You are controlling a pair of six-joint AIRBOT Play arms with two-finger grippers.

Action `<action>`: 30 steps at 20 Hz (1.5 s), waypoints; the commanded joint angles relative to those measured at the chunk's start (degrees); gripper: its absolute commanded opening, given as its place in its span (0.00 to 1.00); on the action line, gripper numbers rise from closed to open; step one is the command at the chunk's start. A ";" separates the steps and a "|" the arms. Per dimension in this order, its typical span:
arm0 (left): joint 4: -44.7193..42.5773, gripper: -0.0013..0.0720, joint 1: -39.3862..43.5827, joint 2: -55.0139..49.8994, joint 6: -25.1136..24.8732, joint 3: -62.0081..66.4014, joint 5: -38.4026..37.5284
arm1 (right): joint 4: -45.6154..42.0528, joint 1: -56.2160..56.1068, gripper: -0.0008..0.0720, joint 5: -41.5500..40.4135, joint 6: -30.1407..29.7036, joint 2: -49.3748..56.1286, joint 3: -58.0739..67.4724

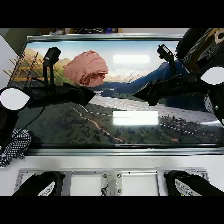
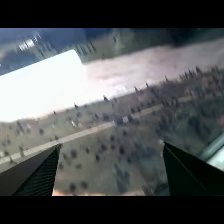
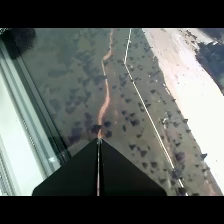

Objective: Fold the clothes and pants, and hang the long-sleeved shirts on hangers.

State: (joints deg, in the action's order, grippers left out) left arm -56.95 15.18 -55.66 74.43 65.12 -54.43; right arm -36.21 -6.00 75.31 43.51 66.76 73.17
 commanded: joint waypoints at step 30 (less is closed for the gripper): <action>-16.48 0.02 -7.10 -56.85 8.48 54.53 2.36 | 0.00 -0.04 0.03 0.00 0.02 0.04 0.00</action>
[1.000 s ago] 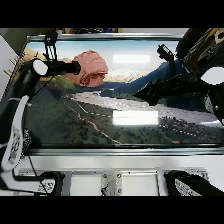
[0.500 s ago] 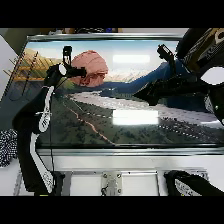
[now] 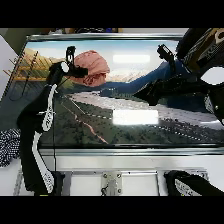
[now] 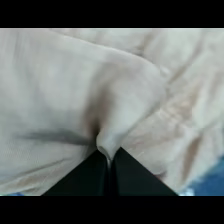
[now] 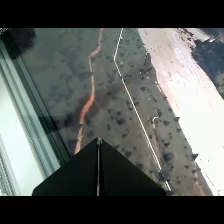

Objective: Fold the clothes and pants, and hang the long-sleeved shirts on hangers.

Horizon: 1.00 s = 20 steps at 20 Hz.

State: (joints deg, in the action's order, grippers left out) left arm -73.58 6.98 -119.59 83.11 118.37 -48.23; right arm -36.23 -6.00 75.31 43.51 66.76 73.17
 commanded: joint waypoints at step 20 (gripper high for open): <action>-0.39 0.02 21.20 45.99 -3.54 -10.12 -22.64 | -10.56 14.95 0.02 -11.91 5.03 -12.44 1.33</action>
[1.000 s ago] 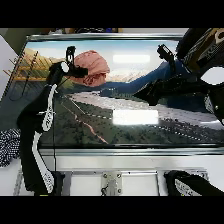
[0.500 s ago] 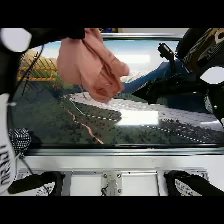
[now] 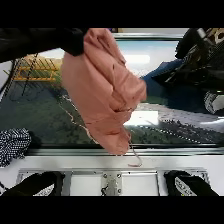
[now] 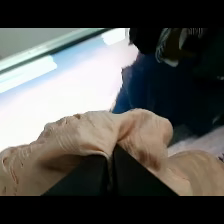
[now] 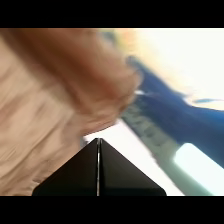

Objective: Fold the clothes and pants, and hang the long-sleeved shirts on hangers.

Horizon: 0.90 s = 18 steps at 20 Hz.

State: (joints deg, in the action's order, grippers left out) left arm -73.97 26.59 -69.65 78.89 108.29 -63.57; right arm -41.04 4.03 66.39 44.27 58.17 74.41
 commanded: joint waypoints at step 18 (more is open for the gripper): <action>0.59 0.96 -20.61 -4.79 14.60 -40.74 -5.16 | -5.75 7.91 0.85 2.40 10.64 -2.64 -5.31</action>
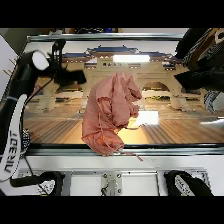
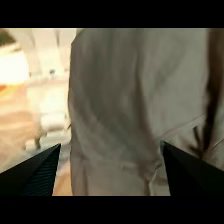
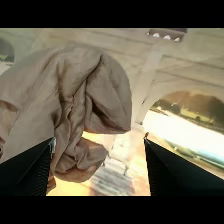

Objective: Fold the clothes and pants, and hang the long-sleeved shirts on hangers.

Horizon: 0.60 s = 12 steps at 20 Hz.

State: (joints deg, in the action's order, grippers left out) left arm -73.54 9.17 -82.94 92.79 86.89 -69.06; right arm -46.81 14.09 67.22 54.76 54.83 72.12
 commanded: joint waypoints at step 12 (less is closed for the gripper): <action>21.03 0.96 -2.43 17.33 -3.02 -57.18 16.98 | -1.22 -25.00 0.85 -7.02 5.75 16.87 -14.19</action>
State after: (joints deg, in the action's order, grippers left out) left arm -57.32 6.20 -66.08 91.09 33.17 -55.20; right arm -47.66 -6.44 62.76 58.61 67.53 58.52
